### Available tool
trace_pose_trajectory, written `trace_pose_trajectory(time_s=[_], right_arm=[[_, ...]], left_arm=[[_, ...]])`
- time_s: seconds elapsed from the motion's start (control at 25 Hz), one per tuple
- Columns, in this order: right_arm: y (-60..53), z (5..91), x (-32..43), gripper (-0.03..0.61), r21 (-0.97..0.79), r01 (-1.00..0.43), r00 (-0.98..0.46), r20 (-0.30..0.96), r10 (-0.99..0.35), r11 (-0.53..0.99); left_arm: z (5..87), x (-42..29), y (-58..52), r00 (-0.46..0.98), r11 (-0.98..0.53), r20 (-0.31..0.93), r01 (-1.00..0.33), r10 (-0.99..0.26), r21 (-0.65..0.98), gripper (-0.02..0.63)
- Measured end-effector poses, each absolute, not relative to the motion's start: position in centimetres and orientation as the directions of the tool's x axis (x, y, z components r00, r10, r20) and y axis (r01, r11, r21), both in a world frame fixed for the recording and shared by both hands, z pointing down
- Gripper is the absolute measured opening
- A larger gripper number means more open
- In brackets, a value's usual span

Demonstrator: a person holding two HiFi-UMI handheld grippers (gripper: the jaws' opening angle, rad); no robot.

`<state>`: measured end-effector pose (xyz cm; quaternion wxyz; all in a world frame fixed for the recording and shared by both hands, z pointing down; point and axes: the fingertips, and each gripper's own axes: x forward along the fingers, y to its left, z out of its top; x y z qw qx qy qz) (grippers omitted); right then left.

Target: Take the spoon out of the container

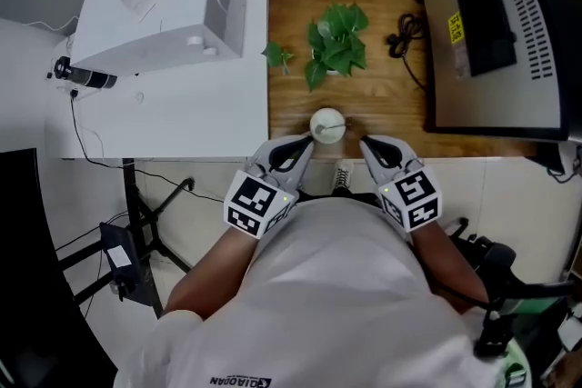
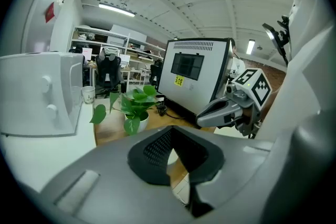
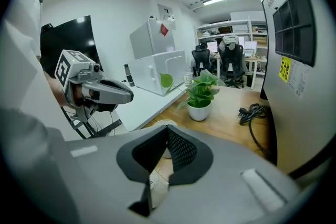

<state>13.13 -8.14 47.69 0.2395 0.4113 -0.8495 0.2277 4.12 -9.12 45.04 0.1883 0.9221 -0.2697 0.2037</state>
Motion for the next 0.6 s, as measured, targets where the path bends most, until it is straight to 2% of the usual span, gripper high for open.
trace_pose_trajectory(time_s=[0.2,0.6], right_arm=[[-9.2,47.7,12.2,0.008,-0.178,-0.831,-0.518,0.592,-0.617,0.528],[-10.7,49.6,11.4,0.049,-0.169,-0.848,-0.485,0.631,-0.606,0.503]], left_arm=[[45.5,3.1,-10.2,0.789,-0.795,0.465,-0.553,-0.402,0.251,0.005],[47.3,2.1,-11.0,0.794,-0.797,0.486,-0.537,-0.366,0.277,0.005]])
